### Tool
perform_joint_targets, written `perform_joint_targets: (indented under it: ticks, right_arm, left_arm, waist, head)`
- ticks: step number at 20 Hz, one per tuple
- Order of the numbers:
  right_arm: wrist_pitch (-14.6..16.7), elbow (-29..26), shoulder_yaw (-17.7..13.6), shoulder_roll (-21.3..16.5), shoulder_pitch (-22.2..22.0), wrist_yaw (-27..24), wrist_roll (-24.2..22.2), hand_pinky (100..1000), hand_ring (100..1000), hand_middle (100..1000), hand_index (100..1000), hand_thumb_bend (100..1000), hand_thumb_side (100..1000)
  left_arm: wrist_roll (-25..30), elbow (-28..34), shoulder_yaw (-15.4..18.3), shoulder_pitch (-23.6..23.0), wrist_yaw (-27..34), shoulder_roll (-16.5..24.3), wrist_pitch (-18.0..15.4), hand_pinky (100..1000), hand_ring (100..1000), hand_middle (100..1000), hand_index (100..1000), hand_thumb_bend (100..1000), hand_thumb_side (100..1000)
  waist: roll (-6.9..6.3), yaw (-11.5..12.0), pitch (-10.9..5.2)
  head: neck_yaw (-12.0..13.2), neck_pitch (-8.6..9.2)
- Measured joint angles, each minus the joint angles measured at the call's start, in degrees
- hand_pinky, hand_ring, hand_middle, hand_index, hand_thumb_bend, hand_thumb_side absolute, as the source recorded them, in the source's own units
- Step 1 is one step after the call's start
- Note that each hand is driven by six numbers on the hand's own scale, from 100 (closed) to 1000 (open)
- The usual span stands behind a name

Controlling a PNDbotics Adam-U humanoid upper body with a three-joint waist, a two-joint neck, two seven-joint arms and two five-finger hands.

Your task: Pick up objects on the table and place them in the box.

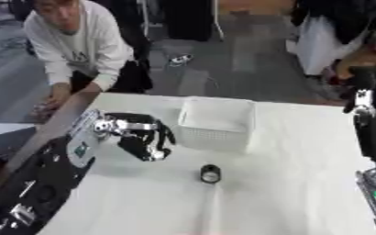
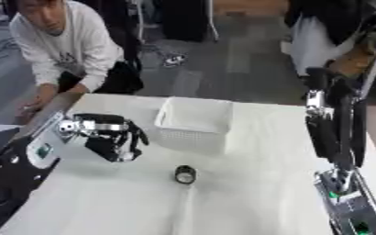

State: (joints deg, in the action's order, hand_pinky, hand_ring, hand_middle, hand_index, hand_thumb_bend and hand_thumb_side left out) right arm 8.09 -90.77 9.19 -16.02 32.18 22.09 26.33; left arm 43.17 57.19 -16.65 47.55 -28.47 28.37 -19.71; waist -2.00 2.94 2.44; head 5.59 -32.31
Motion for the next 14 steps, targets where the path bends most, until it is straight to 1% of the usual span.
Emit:
perform_joint_targets:
  ticks: [2, 6, 10, 14]
  right_arm:
    - [0.0, 0.0, 0.0, 0.0, 0.0, 0.0, -0.1, 290, 448, 529, 712, 150, 893]
    - [0.0, 0.0, 0.3, 0.0, 0.1, 0.0, -0.2, 290, 448, 529, 712, 150, 893]
    - [0.0, 0.0, 0.3, 0.3, 0.5, 0.0, -0.2, 290, 447, 529, 712, 150, 893]
    - [0.2, 0.0, 0.7, 0.9, 0.8, 0.0, -0.6, 291, 447, 529, 712, 151, 893]
  left_arm:
    - [0.2, -0.7, -0.2, 0.1, -0.1, -0.4, 0.2, 100, 289, 526, 839, 894, 631]
    - [0.3, -2.4, -0.4, 0.7, -0.9, -1.3, 0.3, 100, 265, 503, 830, 898, 660]
    - [0.3, -4.4, -0.7, 1.4, -1.9, -2.7, 0.2, 100, 262, 497, 823, 887, 649]
    - [-0.5, -6.7, -0.8, 2.0, -4.0, -4.1, -0.6, 100, 274, 497, 821, 910, 619]
  waist:
    - [0.00, 0.0, 0.00]
    - [0.01, -0.4, 0.00]
    - [0.10, -1.4, 0.04]
    - [0.48, -2.7, 0.43]
  head:
    - [0.0, 0.24]
    - [0.2, 0.84]
    - [0.8, 1.04]
    - [1.6, 1.57]
